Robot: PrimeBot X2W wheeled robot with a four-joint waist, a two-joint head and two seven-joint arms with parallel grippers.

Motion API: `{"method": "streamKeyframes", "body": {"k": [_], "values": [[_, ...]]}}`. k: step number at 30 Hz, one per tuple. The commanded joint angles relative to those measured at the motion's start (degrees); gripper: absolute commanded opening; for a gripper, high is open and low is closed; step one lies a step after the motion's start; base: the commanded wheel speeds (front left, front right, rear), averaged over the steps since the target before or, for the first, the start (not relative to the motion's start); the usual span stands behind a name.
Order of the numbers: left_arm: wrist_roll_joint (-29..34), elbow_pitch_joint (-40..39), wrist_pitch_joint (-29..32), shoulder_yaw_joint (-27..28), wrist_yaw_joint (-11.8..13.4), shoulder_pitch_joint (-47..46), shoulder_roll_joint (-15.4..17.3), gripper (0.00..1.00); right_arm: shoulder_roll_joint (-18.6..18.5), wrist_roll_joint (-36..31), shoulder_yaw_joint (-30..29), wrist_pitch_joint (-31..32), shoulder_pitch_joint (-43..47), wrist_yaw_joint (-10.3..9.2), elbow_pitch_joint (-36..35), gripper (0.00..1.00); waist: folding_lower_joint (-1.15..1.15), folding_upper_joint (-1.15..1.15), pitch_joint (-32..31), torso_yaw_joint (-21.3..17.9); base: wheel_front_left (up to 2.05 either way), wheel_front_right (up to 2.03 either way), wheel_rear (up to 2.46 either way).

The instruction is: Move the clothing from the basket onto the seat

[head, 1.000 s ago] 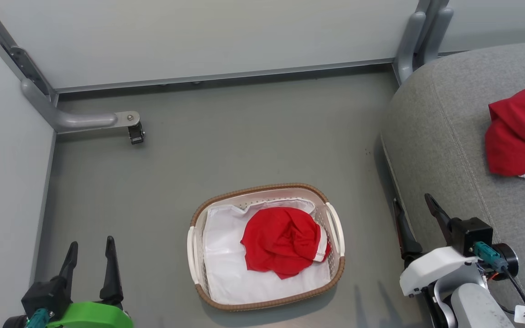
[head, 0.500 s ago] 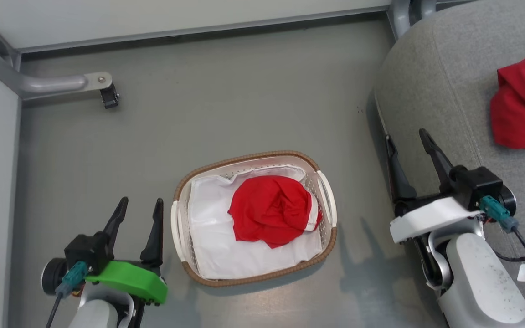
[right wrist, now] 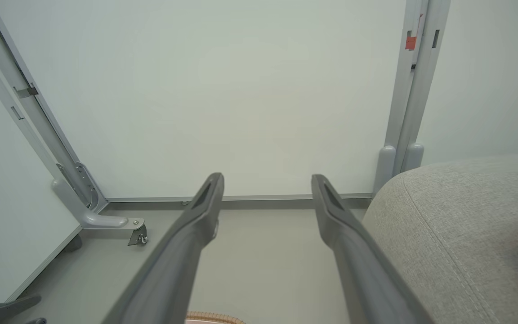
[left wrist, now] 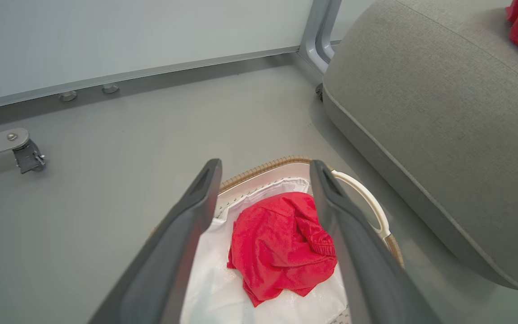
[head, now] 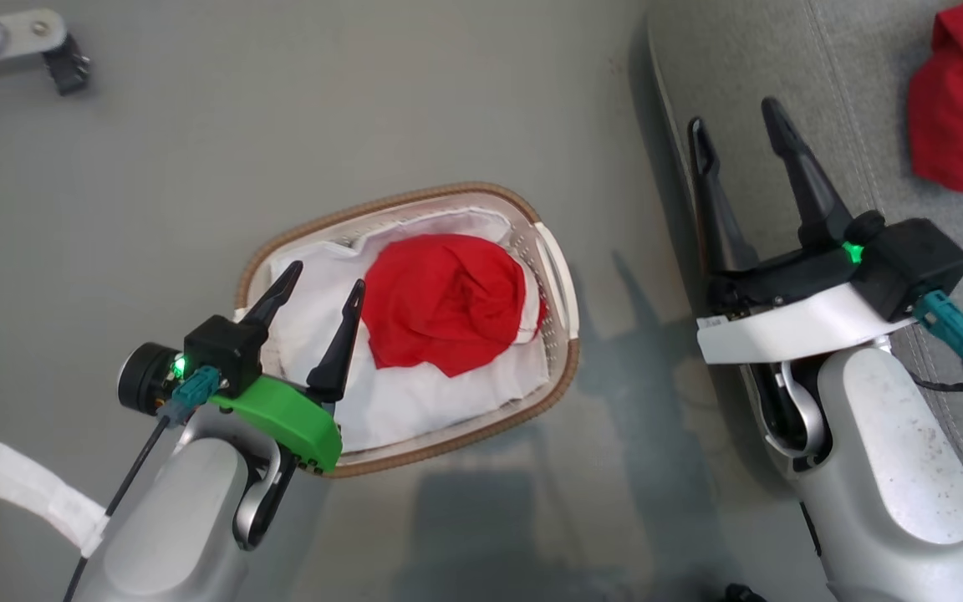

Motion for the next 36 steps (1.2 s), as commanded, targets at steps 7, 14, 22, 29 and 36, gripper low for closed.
{"method": "streamKeyframes", "body": {"k": [7, 14, 22, 29, 36], "values": [[-1.7, 6.5, 0.0, -7.1, -0.2, -8.2, 2.9, 1.0, -0.2, 1.9, 1.6, -0.3, -2.8, -0.08, -5.7, 1.0, 0.0, 0.0, 9.3, -7.4, 0.0, 0.0, 0.0], [-3.4, 13.8, 0.0, -14.0, -0.2, -14.8, 4.8, 1.0, -0.2, 3.0, 1.4, -0.3, -3.9, -0.08, -9.9, 1.0, 0.0, 0.0, 13.8, -9.8, 0.0, 0.0, 0.0], [-3.7, 22.3, 0.0, -23.3, -0.2, -22.0, 4.3, 1.0, -0.2, 4.1, 0.7, -0.3, -4.2, -0.08, -12.6, 1.0, 0.0, 0.0, 17.6, -11.0, 0.0, 0.0, 0.0], [-5.9, 28.4, 0.9, -27.8, -0.2, -26.2, 3.0, 1.0, -0.2, 5.1, 1.0, -0.3, -4.3, -0.08, -14.3, 1.0, 0.0, 0.0, 19.4, -11.9, 0.0, 0.0, 0.0], [-5.6, 34.2, 1.1, -29.6, -0.1, -30.7, 2.8, 1.0, -0.2, 6.2, 1.0, -0.3, -3.0, -0.08, -14.7, 1.0, 0.0, 0.0, 21.4, -12.7, 0.0, 0.0, 0.0]]}}
